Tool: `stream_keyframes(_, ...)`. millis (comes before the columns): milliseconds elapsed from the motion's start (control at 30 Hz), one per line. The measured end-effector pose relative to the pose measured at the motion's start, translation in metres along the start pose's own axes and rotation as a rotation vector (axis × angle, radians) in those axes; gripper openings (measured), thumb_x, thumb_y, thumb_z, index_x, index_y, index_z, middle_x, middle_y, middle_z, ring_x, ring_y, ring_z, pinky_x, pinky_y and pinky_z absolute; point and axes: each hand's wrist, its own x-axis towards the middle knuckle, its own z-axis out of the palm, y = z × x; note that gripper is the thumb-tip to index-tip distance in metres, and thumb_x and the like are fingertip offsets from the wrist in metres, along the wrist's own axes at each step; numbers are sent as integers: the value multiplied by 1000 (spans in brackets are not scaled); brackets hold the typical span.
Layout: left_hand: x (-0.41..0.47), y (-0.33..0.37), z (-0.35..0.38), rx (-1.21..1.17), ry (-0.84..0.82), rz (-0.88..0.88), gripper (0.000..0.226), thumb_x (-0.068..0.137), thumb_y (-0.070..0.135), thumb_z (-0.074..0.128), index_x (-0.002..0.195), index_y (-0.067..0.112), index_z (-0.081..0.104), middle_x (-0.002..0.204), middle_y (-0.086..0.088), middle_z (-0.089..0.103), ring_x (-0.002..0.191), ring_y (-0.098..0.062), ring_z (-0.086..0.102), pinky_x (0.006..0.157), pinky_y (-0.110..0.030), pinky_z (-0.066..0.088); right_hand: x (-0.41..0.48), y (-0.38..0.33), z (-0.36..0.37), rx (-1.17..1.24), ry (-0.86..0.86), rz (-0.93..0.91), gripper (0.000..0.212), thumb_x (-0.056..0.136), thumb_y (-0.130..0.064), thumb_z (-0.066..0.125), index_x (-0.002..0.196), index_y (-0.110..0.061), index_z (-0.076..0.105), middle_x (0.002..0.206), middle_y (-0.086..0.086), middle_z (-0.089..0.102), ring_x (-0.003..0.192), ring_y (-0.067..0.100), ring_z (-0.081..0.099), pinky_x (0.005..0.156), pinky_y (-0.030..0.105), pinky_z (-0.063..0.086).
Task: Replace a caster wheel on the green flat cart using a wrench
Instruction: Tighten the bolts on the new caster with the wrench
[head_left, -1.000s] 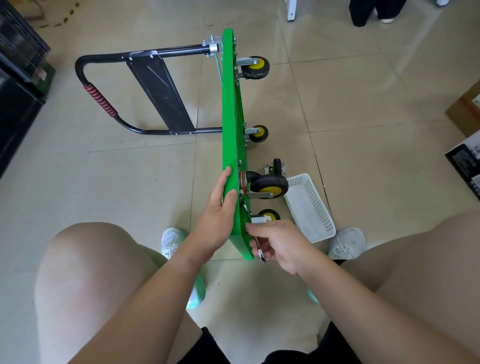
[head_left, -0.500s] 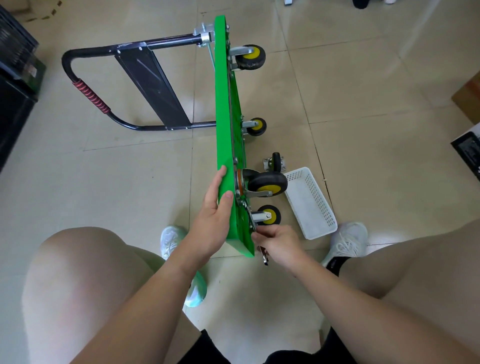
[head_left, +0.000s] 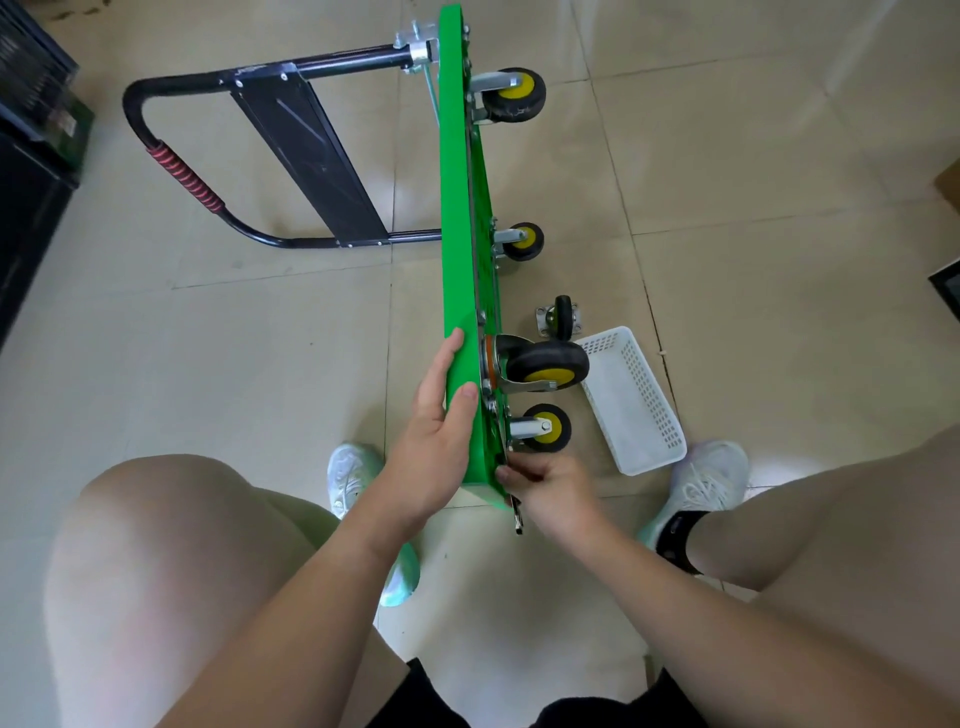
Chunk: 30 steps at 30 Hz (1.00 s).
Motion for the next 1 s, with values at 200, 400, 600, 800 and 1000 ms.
stream_keyframes(200,-4,5,0,-6,15,-22,49,111,37,38,152,62,26,163,15,36,147,-9,40,125,-41,31,-26,-31,-1,48,-4,-14,15,87,-19,77,75,-27,81,75,5,76,63,27,69,67,38,59)
stream_keyframes(400,-9,14,-1,37,13,-24,50,112,36,35,156,56,24,163,18,33,146,-9,39,125,-35,28,-39,-63,-2,312,-36,157,29,86,-21,77,93,6,70,61,10,63,49,18,51,42,22,29)
stream_keyframes(600,-6,5,0,-38,8,-18,47,110,42,37,149,67,27,161,20,36,147,-9,40,125,-43,32,-60,-52,-6,276,-74,192,24,88,-18,76,92,5,70,64,8,64,50,16,58,51,25,44)
stream_keyframes(800,-5,3,2,-78,11,-22,46,109,43,37,145,70,29,159,17,43,144,-13,46,122,-47,36,-52,-24,-19,102,14,108,12,93,-16,70,101,-16,79,80,5,74,50,10,60,49,22,46)
stream_keyframes(1000,-4,3,3,-84,18,-33,48,101,55,40,144,73,28,159,16,44,143,-15,49,121,-48,38,-20,0,-22,-31,32,-16,16,92,-18,72,101,-28,80,88,-11,78,77,8,72,84,31,59)
